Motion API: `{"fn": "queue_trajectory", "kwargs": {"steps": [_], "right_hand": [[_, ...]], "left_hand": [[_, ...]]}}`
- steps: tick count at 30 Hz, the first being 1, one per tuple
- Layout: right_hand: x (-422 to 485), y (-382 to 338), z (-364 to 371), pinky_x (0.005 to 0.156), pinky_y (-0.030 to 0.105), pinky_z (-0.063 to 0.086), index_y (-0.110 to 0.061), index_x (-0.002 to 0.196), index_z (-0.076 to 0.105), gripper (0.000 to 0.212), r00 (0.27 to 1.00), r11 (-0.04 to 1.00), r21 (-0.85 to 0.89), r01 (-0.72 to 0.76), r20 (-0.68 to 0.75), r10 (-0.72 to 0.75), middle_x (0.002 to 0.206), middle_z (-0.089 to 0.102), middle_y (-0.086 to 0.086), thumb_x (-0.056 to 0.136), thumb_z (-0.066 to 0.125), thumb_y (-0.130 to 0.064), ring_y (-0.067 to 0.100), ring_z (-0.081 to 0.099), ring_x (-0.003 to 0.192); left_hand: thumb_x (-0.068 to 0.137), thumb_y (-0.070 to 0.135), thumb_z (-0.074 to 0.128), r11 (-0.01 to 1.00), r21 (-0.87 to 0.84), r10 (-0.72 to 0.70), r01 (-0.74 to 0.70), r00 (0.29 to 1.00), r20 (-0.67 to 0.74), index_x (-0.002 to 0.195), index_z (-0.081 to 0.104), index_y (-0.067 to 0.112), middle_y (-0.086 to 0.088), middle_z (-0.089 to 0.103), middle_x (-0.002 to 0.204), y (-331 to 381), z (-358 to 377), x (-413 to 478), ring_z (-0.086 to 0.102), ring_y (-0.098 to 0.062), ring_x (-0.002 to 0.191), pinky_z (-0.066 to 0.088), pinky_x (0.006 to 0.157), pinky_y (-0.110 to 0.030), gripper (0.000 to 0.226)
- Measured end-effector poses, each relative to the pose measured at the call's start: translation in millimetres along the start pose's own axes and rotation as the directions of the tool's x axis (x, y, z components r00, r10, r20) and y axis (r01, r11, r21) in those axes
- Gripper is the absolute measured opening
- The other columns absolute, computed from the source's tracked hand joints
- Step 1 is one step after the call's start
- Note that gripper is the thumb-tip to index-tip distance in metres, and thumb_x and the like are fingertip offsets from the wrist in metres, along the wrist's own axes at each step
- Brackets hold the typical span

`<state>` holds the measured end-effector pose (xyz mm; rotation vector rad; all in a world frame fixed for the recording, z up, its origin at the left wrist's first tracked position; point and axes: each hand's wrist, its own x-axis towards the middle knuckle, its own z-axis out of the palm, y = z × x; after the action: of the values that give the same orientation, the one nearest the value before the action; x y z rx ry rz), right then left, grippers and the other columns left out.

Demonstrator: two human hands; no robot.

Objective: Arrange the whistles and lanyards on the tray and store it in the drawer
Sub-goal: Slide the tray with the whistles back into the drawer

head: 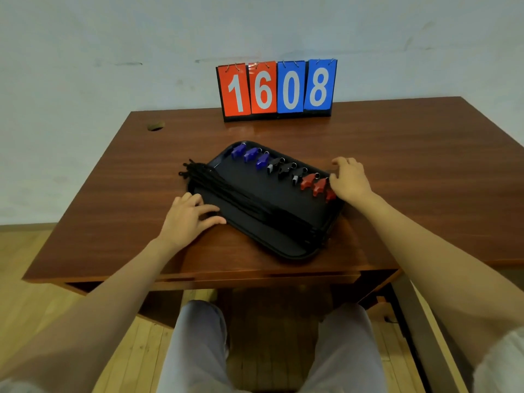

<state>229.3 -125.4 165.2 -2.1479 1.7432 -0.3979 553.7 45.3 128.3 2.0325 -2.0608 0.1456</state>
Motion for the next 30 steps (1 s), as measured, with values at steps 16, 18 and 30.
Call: {"fn": "queue_trajectory", "kwargs": {"steps": [16, 18, 30], "right_hand": [[27, -48, 37, 0.064, 0.037, 0.046, -0.008, 0.121, 0.05, 0.031, 0.989, 0.994, -0.047, -0.098, 0.107, 0.103, 0.103, 0.06, 0.013, 0.101, 0.033, -0.024, 0.031, 0.057, 0.08], [26, -51, 38, 0.062, 0.036, 0.045, -0.007, 0.118, 0.051, 0.03, 0.986, 0.989, -0.05, -0.136, 0.09, 0.14, 0.098, 0.061, 0.013, 0.101, 0.033, -0.024, 0.03, 0.056, 0.076], [-18, -4, 7, 0.065, 0.038, 0.052, -0.001, 0.109, 0.064, 0.027, 0.942, 0.941, 0.083, -0.329, 0.099, 0.32, 0.096, 0.068, 0.015, 0.097, 0.045, -0.017, 0.032, 0.065, 0.079]], "left_hand": [[0.096, 0.022, 0.051, 0.733, -0.359, -0.475, 0.578, 0.813, 0.337, 0.146, 0.025, 0.004, -0.019, 0.039, 0.143, -1, -2, 64, 0.046, -0.035, 0.125, 0.043, 0.097, -0.04, 0.059], [0.093, 0.016, 0.056, 0.667, -0.428, -0.508, 0.61, 0.792, 0.338, 0.136, 0.036, 0.004, -0.019, 0.051, 0.13, -6, 1, 72, 0.054, -0.035, 0.113, 0.05, 0.09, -0.041, 0.049], [0.085, -0.004, 0.06, 0.448, -0.62, -0.435, 0.644, 0.763, 0.478, 0.138, 0.044, 0.006, -0.011, 0.062, 0.124, 43, -1, 82, 0.066, -0.026, 0.092, 0.058, 0.081, -0.043, 0.056]]}}
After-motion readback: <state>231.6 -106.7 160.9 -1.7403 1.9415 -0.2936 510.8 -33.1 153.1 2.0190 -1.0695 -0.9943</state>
